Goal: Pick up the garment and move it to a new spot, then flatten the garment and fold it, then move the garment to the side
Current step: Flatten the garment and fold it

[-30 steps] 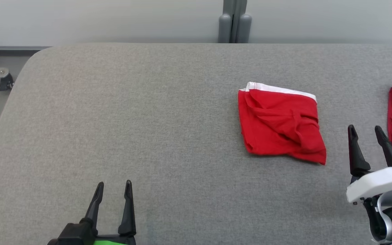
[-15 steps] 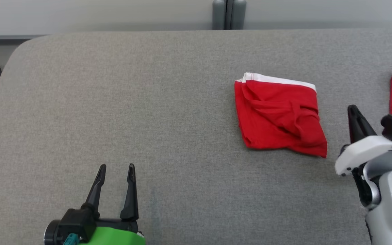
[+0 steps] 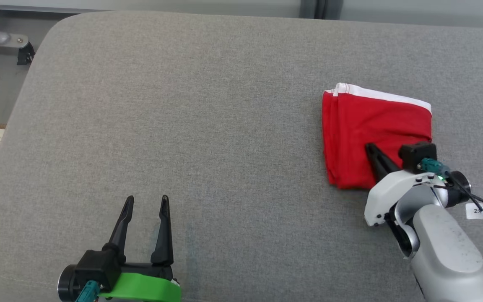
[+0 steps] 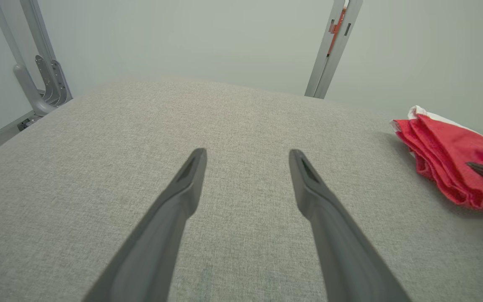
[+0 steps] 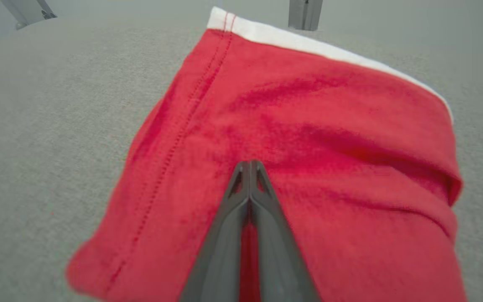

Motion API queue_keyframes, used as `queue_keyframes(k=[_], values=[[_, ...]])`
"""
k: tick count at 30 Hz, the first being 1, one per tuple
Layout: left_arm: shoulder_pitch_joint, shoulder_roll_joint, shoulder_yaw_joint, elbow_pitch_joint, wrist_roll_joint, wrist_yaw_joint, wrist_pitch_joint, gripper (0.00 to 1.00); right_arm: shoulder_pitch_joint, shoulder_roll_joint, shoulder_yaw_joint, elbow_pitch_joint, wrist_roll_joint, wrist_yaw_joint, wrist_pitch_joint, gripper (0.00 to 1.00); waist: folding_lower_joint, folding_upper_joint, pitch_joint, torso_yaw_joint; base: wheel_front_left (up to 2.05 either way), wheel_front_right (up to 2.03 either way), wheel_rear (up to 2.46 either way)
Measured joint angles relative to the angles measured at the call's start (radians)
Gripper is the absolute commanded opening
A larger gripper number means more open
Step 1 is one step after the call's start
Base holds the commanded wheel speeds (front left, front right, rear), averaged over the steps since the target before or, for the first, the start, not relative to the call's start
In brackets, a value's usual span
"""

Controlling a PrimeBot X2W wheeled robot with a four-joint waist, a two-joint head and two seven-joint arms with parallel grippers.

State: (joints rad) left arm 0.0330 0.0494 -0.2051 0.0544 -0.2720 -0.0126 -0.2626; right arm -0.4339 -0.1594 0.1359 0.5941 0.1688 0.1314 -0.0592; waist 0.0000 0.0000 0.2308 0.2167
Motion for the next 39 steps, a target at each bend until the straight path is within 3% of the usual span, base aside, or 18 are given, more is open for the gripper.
queue_keyframes(k=[11,15,19,20,22,23,24,28,32,39], values=[[0.033,0.0,0.004,0.006,-0.002,0.012,0.0,1.0,0.063,0.014,0.242,0.007,0.068,0.0,0.03,0.0,0.0,0.0,-0.073,-0.004,0.0,0.0,0.0],[0.037,0.0,0.016,0.011,0.002,0.012,0.0,1.0,0.08,0.015,0.248,-0.023,0.09,0.0,-0.016,0.0,0.0,0.0,-0.105,-0.018,0.0,0.0,0.0],[0.059,0.0,0.039,0.017,0.014,0.012,0.0,1.0,0.14,-0.003,0.178,-0.086,0.113,0.0,-0.08,0.0,0.0,0.0,-0.148,-0.032,0.0,0.0,0.0],[0.065,0.0,0.043,0.019,0.017,0.012,0.0,1.0,0.157,-0.011,0.159,-0.101,0.111,0.0,-0.092,0.04,0.0,0.0,-0.157,-0.035,0.0,0.0,0.0],[0.079,0.0,0.052,0.025,0.025,0.008,0.0,1.0,0.207,-0.03,0.107,-0.153,0.103,0.0,-0.134,0.6,0.0,0.0,-0.181,-0.043,0.0,0.0,0.0],[0.086,0.0,0.057,0.029,0.029,0.004,0.0,1.0,0.235,-0.04,0.087,-0.189,0.103,0.0,-0.154,0.94,0.0,0.0,-0.194,-0.047,0.0,0.0,0.0],[0.091,0.0,0.061,0.032,0.031,0.002,0.0,1.0,0.259,-0.045,0.066,-0.212,0.102,0.0,-0.164,1.0,0.0,0.0,-0.203,-0.05,0.0,0.0,0.0],[0.12,0.0,0.084,0.053,0.045,-0.012,0.0,1.0,0.364,-0.078,-0.042,-0.297,0.074,0.0,-0.193,1.0,0.0,0.0,-0.233,-0.075,0.0,0.0,0.0],[0.139,0.0,0.099,0.083,0.053,-0.027,0.0,1.0,0.455,-0.088,-0.078,-0.358,0.06,0.0,-0.199,1.0,0.0,0.0,-0.25,-0.101,0.0,0.0,0.0],[0.161,0.0,0.113,0.11,0.054,-0.04,0.0,1.0,0.58,-0.054,-0.171,-0.454,0.057,0.0,-0.203,1.0,0.0,0.0,-0.273,-0.121,0.0,0.0,0.0]])
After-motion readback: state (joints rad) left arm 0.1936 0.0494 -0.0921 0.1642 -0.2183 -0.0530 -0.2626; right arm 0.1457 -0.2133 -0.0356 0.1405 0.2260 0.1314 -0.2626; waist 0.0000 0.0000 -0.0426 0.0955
